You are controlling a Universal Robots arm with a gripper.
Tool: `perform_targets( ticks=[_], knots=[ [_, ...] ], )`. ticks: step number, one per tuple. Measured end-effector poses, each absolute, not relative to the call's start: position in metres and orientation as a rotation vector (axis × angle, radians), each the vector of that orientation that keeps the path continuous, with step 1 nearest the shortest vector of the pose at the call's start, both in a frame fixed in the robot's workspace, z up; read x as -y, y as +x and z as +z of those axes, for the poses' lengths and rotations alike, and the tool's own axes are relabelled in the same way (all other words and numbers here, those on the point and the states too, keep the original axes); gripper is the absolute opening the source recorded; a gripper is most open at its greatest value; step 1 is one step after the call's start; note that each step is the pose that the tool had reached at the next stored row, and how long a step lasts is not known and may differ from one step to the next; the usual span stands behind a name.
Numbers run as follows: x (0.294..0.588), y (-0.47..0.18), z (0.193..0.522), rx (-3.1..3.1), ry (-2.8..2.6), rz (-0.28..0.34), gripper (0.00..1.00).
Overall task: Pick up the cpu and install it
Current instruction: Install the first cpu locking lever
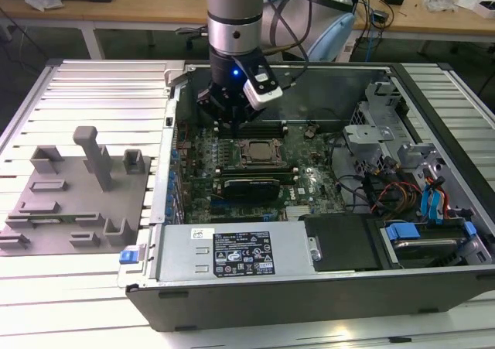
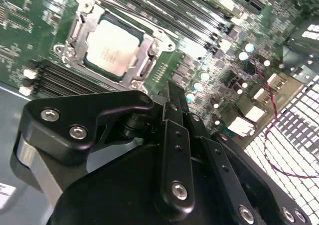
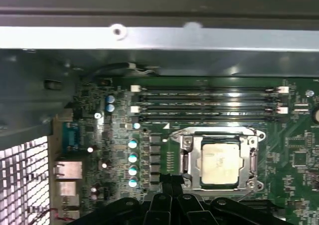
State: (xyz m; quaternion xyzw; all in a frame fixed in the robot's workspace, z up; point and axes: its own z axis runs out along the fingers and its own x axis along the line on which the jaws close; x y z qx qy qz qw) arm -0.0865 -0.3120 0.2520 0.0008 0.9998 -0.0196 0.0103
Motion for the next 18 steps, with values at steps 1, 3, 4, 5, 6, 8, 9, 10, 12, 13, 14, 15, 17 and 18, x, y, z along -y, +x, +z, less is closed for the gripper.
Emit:
perform_targets(
  ticks=[1,3,4,5,6,8,9,10,12,13,14,15,17,18],
  knots=[
    [0.312,-0.089,0.252,-3.12,0.002,-0.061,0.11],
    [0.312,-0.091,0.252,-3.12,0.002,-0.06,0.11],
    [0.312,-0.093,0.252,-3.121,0.003,-0.051,0.11],
    [0.312,-0.095,0.252,-3.121,0.003,-0.033,0.11],
    [0.312,-0.095,0.252,-3.121,0.003,-0.02,0.11],
    [0.312,-0.097,0.252,-3.121,0.003,0.005,0.11],
    [0.312,-0.098,0.252,-3.121,0.003,0.021,0.11],
    [0.312,-0.099,0.252,-3.121,0.004,0.039,0.11],
    [0.312,-0.101,0.252,-3.12,0.004,0.08,0.11],
    [0.312,-0.101,0.252,-3.119,0.004,0.099,0.11],
    [0.312,-0.102,0.252,-3.119,0.004,0.116,0.11],
    [0.312,-0.103,0.252,-3.117,0.005,0.153,0.11],
    [0.312,-0.103,0.252,-3.114,0.005,0.203,0.11],
    [0.312,-0.103,0.252,-3.112,0.005,0.229,0.11]
  ],
)
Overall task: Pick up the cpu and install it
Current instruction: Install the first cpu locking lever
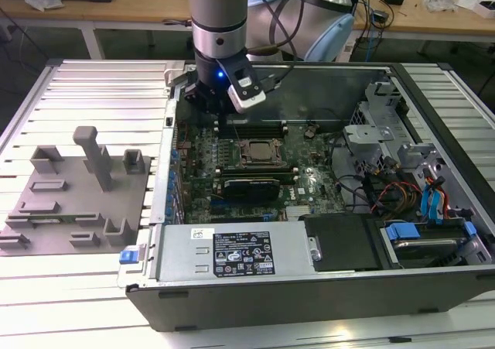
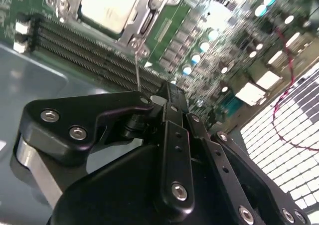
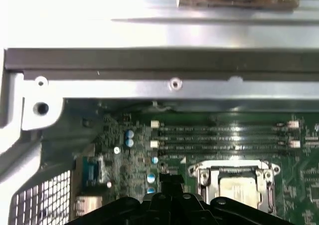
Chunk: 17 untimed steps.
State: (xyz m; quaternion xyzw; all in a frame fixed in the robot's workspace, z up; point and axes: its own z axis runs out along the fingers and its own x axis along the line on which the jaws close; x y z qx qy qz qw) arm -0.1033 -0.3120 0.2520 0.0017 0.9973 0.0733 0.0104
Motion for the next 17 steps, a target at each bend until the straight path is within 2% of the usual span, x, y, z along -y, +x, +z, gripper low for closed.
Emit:
perform_targets(
  ticks=[4,17],
  knots=[
    [0.312,-0.103,0.252,-3.106,0.006,0.301,0.11],
    [0.313,-0.065,0.251,-3.108,0.006,0.302,0.11]
  ],
)
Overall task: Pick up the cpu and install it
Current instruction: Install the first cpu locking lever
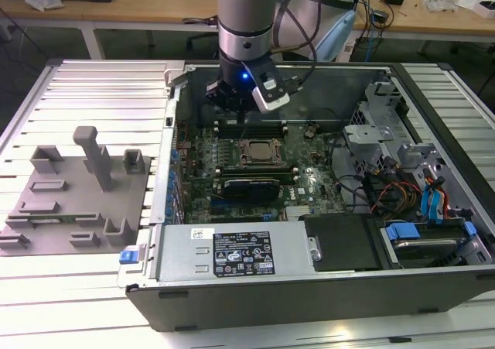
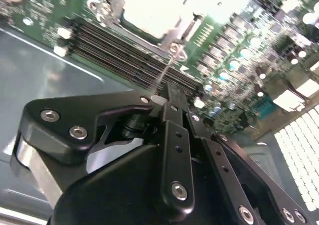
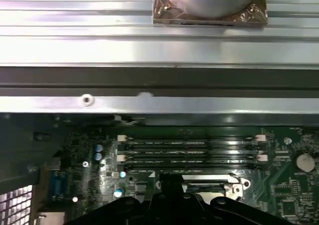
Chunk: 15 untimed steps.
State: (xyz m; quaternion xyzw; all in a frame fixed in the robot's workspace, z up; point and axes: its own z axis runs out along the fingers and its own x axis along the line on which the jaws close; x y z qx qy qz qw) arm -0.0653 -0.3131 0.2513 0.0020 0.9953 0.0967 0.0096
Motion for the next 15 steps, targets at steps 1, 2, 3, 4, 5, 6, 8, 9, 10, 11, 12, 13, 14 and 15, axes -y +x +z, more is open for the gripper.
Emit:
perform_targets(
  ticks=[1,2,3,4,5,6,8,9,10,11,12,13,14,15],
  knots=[
    [0.3133,-0.0615,0.2512,-3.108,0.007,0.302,0.11],
    [0.3134,-0.0572,0.2512,-3.109,0.006,0.302,0.11],
    [0.3134,-0.0571,0.2512,-3.108,0.007,0.302,0.11],
    [0.3134,-0.057,0.2511,-3.108,0.007,0.302,0.11],
    [0.3134,-0.057,0.2511,-3.108,0.007,0.302,0.11],
    [0.3136,-0.0568,0.2502,-3.108,0.006,0.302,0.11],
    [0.3141,-0.0567,0.2478,-3.108,0.007,0.302,0.11],
    [0.3141,-0.0566,0.2469,-3.108,0.007,0.302,0.11],
    [0.3142,-0.0566,0.2462,-3.108,0.007,0.302,0.11],
    [0.3142,-0.0566,0.2454,-3.108,0.007,0.302,0.11],
    [0.3142,-0.0566,0.2447,-3.108,0.007,0.302,0.11],
    [0.3143,-0.0565,0.2439,-3.108,0.007,0.302,0.11],
    [0.3143,-0.0565,0.2433,-3.108,0.007,0.302,0.11],
    [0.3143,-0.0564,0.2424,-3.108,0.007,0.302,0.11]
  ],
)
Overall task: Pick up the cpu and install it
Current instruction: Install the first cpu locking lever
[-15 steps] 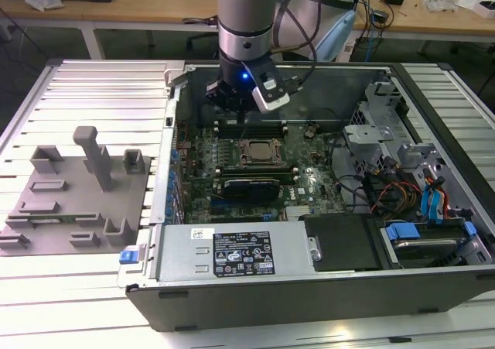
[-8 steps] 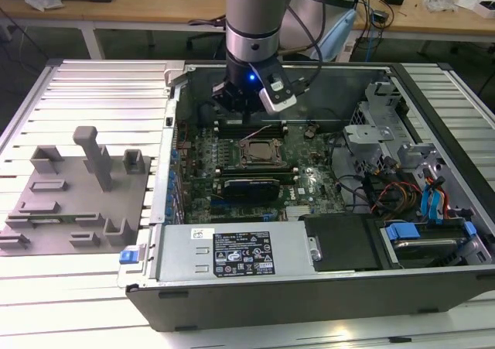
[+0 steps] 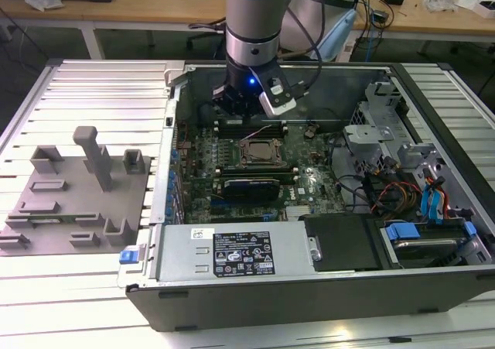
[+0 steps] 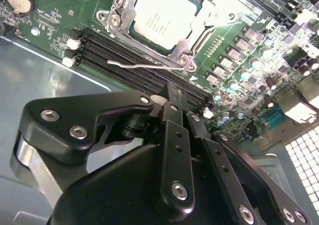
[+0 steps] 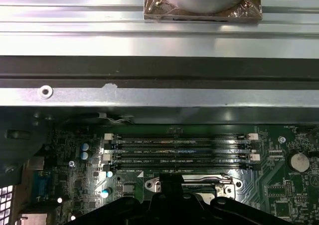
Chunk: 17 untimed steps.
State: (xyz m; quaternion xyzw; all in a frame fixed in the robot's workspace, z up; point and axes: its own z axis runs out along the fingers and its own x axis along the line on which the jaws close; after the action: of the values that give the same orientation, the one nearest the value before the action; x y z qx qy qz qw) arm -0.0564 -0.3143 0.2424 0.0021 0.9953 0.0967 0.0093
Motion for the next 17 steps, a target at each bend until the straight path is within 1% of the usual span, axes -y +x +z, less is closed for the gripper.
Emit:
perform_targets(
  ticks=[17],
  knots=[
    [0.315,-0.047,0.222,-3.104,0.06,0.301,0.11]
  ],
)
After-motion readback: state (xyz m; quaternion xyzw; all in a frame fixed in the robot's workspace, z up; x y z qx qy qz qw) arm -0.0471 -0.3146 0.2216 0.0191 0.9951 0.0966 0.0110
